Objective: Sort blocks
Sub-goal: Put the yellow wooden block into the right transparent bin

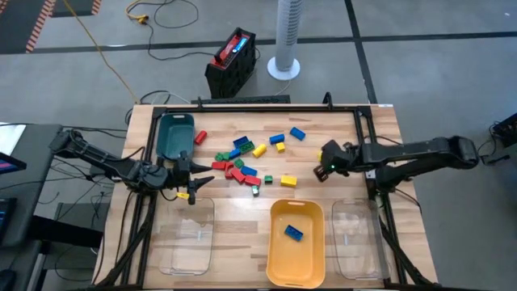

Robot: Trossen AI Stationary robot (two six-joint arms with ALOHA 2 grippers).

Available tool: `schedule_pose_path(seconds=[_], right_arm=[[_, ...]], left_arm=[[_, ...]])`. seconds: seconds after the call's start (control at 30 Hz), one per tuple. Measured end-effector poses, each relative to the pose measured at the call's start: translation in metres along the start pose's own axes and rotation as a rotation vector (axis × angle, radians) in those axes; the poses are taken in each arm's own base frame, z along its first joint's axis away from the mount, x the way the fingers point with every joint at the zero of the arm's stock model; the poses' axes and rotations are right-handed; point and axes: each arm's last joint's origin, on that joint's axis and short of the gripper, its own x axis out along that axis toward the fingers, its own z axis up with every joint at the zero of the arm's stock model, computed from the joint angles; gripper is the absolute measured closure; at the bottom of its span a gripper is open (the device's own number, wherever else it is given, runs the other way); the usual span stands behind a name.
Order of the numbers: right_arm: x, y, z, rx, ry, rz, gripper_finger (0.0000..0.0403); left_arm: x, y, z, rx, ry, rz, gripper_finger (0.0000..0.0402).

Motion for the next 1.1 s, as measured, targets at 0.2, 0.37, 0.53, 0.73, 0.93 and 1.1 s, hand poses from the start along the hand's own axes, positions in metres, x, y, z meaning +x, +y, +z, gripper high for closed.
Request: schedule_pose_path(seconds=[0.2,0.37,0.53,0.73,0.93,1.1], right_arm=[[-0.050,0.042,0.005,-0.176,-0.087,0.244,0.0283],[-0.099,0.066,-0.005,-0.245,-0.085,0.424,0.0284],[-0.138,0.067,-0.024,-0.206,0.080,0.484,0.0284],[-0.150,0.056,-0.057,-0.137,0.373,0.305,0.0284],[-0.146,0.065,-0.080,-0.138,0.557,0.173,0.0284],[-0.122,0.076,-0.099,-0.162,0.649,0.086,0.0284]], left_arm=[[0.000,0.001,-0.003,-0.004,0.024,0.006,0.0246],[0.000,0.001,-0.003,-0.006,0.025,0.007,0.0246],[0.000,0.001,-0.003,-0.007,0.023,0.006,0.0246],[0.000,0.000,-0.001,-0.015,0.011,0.003,0.0246],[0.000,0.000,-0.001,-0.016,0.012,0.003,0.0246],[0.000,0.000,-0.001,-0.019,0.011,0.002,0.0246]])
